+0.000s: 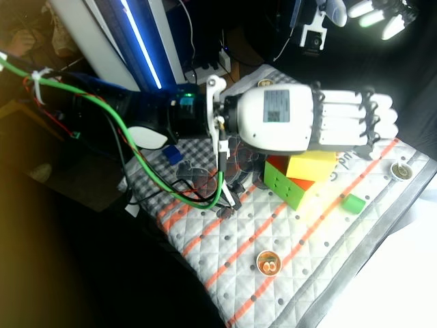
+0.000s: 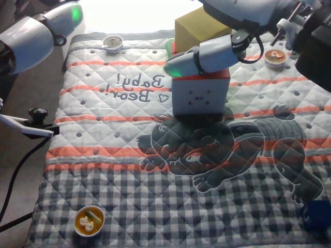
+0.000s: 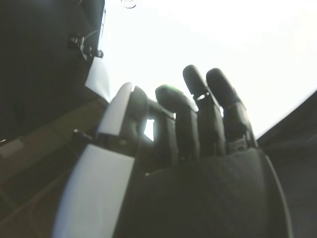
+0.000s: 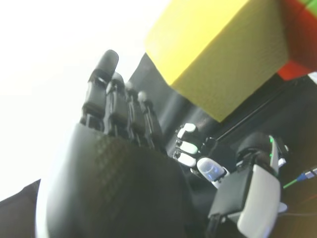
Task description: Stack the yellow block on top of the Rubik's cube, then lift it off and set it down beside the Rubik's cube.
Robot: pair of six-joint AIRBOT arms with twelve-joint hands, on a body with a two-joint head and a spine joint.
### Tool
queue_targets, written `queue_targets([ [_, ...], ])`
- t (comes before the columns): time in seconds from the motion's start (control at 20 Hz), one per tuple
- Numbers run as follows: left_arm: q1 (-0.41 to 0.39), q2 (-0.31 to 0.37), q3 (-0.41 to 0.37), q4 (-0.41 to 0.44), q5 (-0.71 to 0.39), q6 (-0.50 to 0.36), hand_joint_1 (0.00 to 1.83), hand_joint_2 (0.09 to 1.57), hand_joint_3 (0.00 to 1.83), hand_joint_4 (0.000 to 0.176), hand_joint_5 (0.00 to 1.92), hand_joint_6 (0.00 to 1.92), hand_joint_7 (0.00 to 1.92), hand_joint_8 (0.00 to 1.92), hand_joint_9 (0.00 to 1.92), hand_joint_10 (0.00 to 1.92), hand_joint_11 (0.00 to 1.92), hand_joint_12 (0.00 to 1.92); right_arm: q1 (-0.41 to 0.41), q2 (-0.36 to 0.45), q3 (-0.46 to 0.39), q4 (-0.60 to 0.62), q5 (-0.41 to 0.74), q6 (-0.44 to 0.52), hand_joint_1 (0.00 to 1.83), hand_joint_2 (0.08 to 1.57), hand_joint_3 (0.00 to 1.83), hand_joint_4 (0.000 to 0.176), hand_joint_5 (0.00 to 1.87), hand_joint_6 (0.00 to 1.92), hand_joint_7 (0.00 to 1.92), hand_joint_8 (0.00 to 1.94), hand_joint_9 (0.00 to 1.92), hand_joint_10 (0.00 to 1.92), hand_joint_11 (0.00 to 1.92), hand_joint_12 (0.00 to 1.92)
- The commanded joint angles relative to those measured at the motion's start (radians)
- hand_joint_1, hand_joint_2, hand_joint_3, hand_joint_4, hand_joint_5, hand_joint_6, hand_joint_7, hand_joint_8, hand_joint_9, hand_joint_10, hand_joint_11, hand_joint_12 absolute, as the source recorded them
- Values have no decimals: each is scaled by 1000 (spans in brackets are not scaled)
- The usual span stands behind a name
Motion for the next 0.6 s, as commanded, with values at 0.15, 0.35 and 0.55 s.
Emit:
queue_targets([
  [0.15,0,-3,-4,27,137,-8,1107,1351,0,0,693,1571,443,1633,286,1302,138,1726,16,-5,10,0,107,6,1151,1226,4,0,563,1182,831,1038,786,1095,812,1521],
  [0.35,6,-3,-6,24,143,-9,1113,1341,0,0,707,1550,462,1611,298,1271,92,1691,17,-5,11,4,108,6,1214,1248,1,0,612,1290,875,1441,1085,1564,1023,1798],
  [0.55,13,-3,-7,19,145,-9,1118,1338,0,0,715,1534,462,1609,304,1245,74,1678,17,-5,11,7,116,6,1216,1244,0,0,610,1357,885,1399,1027,1573,984,1762],
])
